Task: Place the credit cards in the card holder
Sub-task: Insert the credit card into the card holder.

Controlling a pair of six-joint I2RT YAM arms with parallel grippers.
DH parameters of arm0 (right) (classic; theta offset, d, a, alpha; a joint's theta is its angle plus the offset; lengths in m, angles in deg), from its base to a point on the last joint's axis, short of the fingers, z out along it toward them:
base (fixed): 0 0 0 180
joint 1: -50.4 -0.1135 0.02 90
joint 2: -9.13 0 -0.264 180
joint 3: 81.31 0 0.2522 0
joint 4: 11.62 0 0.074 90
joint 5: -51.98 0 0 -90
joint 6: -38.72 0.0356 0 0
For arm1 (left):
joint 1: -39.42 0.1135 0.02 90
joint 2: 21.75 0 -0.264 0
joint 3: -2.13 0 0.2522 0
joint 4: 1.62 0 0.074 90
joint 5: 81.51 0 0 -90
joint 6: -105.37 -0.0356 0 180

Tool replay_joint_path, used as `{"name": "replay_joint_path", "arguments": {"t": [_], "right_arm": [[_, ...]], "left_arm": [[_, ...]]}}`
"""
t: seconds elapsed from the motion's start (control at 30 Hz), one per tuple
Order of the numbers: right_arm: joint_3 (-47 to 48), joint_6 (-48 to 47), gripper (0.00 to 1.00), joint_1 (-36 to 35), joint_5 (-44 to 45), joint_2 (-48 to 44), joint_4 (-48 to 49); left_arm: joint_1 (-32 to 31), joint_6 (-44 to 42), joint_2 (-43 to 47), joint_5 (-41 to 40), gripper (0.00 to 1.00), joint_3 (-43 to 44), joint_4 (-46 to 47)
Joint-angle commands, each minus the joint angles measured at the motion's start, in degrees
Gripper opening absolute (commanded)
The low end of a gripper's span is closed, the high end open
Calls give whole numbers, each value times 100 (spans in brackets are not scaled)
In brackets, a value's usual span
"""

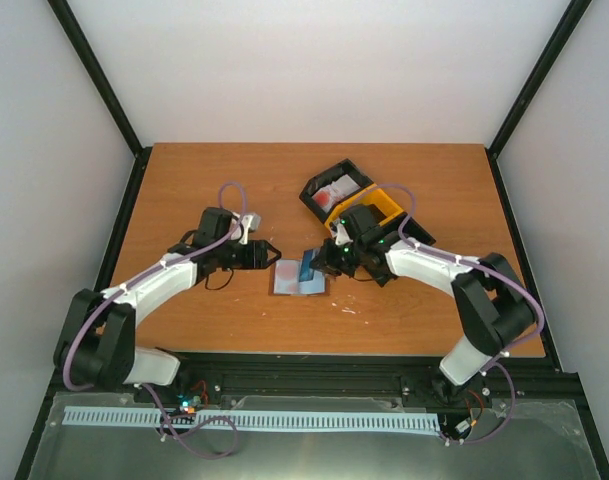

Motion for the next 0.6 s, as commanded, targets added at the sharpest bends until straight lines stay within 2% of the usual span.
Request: {"name": "replay_joint_path", "arguments": {"t": [0.0,0.1,0.27,0.4,0.5,0.57], "right_arm": [[236,301,3,-70,-5,291,100],[160,28,3,-77,117,342,-173],[134,-6,3,-115,-22,725,257],[396,-236,3,-129,183,946,-5],[344,-240,3,-134,131,1023,179],[338,-263,3,-138,64,1092,281]], "left_arm": [[29,422,-384,196,58,24,-431],[26,617,-662,181,53,27,-449],[18,557,-1047,-146,40,118,-582],[12,504,-1195,-85,38,141,-585],[-3,542,-1296,-5,36,111,-517],[-5,561,-1400,2,27,98,-491]]}}
